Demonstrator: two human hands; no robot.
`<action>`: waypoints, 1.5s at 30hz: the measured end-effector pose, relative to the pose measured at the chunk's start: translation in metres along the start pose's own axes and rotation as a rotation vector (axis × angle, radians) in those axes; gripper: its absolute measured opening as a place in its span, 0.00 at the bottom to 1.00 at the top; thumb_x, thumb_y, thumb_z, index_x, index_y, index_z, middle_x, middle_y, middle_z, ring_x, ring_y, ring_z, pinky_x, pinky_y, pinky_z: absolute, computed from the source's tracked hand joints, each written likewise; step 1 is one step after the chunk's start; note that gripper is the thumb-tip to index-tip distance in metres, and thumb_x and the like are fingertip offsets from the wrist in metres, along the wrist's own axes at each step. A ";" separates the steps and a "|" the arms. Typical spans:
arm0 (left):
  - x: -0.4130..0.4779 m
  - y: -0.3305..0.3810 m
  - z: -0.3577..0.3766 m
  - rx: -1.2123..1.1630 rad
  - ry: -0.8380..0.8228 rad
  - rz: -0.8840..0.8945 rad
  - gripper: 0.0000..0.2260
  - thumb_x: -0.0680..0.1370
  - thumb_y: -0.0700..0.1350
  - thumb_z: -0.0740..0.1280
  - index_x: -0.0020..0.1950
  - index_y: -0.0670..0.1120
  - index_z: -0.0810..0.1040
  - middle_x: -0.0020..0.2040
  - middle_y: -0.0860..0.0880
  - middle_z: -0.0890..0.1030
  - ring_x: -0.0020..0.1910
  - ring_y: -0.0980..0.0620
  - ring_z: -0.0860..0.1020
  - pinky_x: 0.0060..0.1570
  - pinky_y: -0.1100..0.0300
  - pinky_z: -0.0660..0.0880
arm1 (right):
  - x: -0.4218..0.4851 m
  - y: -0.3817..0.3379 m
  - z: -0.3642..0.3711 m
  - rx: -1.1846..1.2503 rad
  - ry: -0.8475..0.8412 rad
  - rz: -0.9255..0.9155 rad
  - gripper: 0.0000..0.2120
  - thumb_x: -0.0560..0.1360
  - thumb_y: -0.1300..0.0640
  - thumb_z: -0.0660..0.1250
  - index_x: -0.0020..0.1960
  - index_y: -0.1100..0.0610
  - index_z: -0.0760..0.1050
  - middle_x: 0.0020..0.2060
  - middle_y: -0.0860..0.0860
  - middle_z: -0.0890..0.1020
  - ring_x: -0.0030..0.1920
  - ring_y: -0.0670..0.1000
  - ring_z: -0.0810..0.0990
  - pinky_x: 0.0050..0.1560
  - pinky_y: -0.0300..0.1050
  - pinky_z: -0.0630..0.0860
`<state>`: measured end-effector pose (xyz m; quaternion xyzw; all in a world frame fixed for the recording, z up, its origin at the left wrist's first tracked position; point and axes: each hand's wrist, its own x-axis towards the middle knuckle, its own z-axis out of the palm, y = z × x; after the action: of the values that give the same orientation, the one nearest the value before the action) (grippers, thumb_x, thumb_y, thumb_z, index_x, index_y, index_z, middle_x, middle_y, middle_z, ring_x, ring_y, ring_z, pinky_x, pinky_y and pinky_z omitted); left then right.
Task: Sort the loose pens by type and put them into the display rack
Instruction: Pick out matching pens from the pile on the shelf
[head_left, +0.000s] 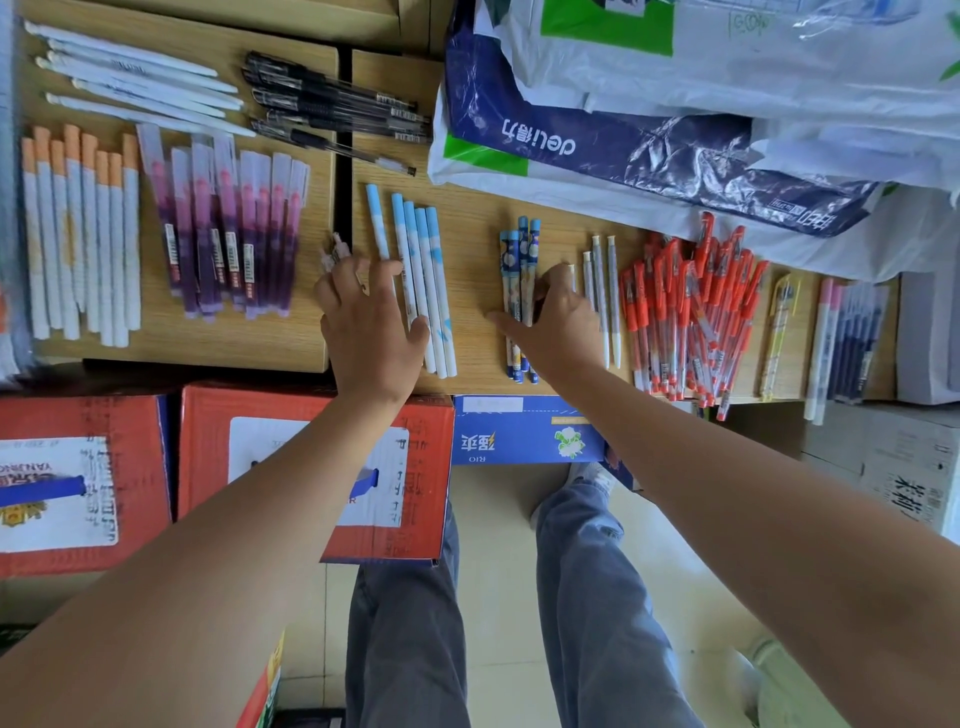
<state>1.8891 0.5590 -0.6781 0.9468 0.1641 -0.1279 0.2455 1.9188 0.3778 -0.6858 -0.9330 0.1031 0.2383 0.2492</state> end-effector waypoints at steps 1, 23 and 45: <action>0.000 0.000 0.000 0.001 0.000 0.001 0.22 0.73 0.45 0.70 0.66 0.46 0.70 0.67 0.42 0.67 0.67 0.41 0.62 0.59 0.50 0.68 | -0.001 -0.001 0.000 0.018 0.013 0.002 0.29 0.69 0.42 0.74 0.56 0.59 0.64 0.42 0.53 0.78 0.40 0.54 0.78 0.39 0.49 0.76; -0.001 0.000 0.002 0.017 0.016 0.011 0.23 0.73 0.46 0.70 0.67 0.47 0.70 0.67 0.43 0.67 0.67 0.41 0.62 0.59 0.50 0.68 | -0.001 -0.002 0.004 -0.154 0.013 -0.160 0.22 0.75 0.38 0.64 0.54 0.56 0.68 0.45 0.49 0.77 0.40 0.51 0.76 0.36 0.45 0.74; -0.004 -0.015 -0.002 -0.188 0.164 0.120 0.20 0.68 0.31 0.69 0.60 0.38 0.72 0.63 0.36 0.67 0.64 0.39 0.67 0.61 0.69 0.61 | 0.006 -0.044 0.015 0.062 -0.029 -0.383 0.07 0.74 0.53 0.69 0.47 0.55 0.72 0.36 0.46 0.76 0.36 0.47 0.75 0.36 0.45 0.74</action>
<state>1.8801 0.5712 -0.6816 0.9349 0.1379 -0.0194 0.3263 1.9317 0.4220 -0.6816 -0.9239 -0.0729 0.1967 0.3200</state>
